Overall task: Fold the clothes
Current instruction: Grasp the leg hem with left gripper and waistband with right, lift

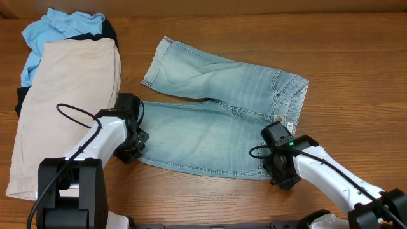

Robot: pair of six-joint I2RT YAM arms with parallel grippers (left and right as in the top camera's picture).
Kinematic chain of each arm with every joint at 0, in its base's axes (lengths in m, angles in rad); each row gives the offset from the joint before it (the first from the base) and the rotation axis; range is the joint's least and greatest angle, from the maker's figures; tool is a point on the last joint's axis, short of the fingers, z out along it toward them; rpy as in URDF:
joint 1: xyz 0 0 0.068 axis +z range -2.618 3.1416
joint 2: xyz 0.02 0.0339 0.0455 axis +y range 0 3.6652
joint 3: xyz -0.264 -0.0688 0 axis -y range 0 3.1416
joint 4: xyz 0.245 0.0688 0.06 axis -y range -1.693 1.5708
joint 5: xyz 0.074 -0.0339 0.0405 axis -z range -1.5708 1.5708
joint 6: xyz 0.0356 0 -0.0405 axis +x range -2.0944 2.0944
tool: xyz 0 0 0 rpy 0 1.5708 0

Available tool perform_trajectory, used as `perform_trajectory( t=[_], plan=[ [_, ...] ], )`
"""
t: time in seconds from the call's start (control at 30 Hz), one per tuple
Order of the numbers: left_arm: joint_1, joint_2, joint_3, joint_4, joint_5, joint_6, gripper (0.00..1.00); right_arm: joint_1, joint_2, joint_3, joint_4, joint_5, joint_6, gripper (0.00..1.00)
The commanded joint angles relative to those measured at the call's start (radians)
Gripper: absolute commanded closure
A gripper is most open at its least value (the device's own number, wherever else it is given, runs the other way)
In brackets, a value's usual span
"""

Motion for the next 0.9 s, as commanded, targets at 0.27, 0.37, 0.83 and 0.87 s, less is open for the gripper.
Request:
perform_trajectory(
  t=[0.27,0.37,0.83,0.87],
  plan=[
    [0.013,0.01,0.242,-0.217,-0.039,0.126,0.96,-0.073,0.003,0.082,-0.079,0.048,-0.129,0.96],
    [0.013,0.01,0.393,-0.316,-0.058,0.187,0.96,-0.146,-0.041,0.21,-0.213,0.08,-0.222,0.96],
    [0.009,0.008,1.049,-0.764,-0.081,0.339,0.96,-0.283,-0.29,0.693,-0.624,0.005,-0.572,0.96],
    [0.007,0.008,1.06,-0.777,-0.079,0.35,0.96,-0.283,-0.303,0.692,-0.645,0.005,-0.571,0.96]
  ],
)
